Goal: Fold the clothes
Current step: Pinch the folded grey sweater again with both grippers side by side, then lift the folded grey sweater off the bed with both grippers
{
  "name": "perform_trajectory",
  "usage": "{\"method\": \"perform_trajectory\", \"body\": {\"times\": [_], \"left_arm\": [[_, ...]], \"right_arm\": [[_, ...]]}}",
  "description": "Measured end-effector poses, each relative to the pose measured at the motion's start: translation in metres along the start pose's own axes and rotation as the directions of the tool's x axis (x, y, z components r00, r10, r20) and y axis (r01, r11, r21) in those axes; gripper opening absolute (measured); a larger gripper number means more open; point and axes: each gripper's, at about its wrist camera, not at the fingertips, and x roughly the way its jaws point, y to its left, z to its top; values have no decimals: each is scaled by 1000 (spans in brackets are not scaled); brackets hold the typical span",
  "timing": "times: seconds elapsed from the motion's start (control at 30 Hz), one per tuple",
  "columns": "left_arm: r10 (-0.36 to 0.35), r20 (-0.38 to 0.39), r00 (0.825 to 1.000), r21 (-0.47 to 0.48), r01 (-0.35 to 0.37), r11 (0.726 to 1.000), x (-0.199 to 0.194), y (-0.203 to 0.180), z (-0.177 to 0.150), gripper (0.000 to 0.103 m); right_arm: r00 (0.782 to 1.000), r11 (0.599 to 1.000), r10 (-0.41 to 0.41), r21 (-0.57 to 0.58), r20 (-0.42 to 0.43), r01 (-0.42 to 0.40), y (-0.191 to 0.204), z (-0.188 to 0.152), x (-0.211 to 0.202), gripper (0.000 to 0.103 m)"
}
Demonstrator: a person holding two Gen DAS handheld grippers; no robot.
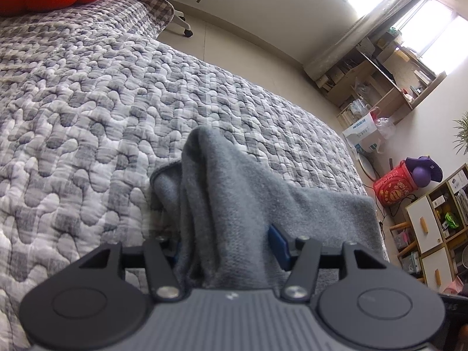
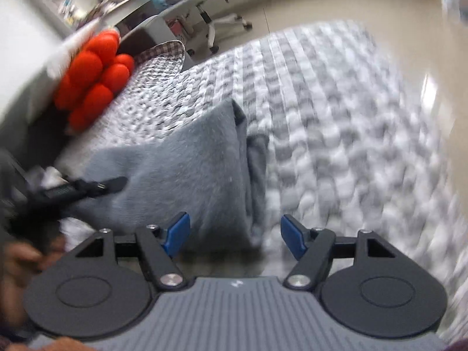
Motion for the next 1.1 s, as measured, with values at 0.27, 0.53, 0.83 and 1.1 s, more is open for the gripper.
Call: {"method": "perform_trajectory", "body": {"times": [0.27, 0.53, 0.83, 1.1], "left_arm": [[12, 4, 1000, -2, -12, 1000, 1, -3, 0, 59], [3, 8, 1000, -11, -3, 1000, 3, 2, 0, 60], [15, 21, 1000, -13, -15, 1000, 2, 3, -4, 60], [26, 33, 999, -20, -25, 999, 0, 4, -6, 59]], "right_arm": [[974, 937, 228, 278, -21, -213, -33, -11, 13, 73], [959, 915, 281, 287, 50, -283, -39, 0, 9, 74], [925, 892, 362, 245, 114, -379, -51, 11, 19, 72], [940, 922, 316, 191, 132, -337, -46, 18, 26, 59]]}}
